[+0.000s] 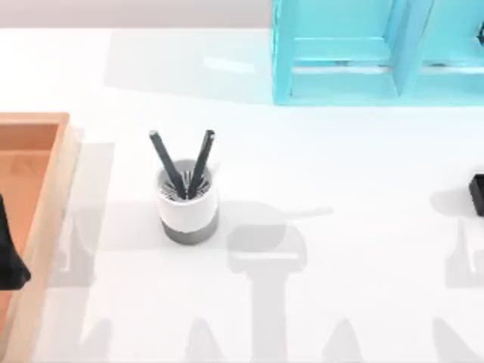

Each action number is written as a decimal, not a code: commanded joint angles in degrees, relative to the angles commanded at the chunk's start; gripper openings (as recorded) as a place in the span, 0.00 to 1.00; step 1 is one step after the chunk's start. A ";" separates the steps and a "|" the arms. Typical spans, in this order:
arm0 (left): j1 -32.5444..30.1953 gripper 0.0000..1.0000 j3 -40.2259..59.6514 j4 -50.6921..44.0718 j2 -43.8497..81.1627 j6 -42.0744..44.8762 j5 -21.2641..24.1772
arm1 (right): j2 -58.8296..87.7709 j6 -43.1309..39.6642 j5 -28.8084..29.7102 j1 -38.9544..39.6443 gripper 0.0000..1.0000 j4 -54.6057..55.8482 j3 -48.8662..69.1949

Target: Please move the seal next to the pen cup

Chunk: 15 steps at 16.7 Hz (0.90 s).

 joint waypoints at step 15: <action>0.00 1.00 0.00 0.00 0.00 0.00 0.00 | 50.00 -0.36 0.04 -0.80 1.00 -35.53 46.03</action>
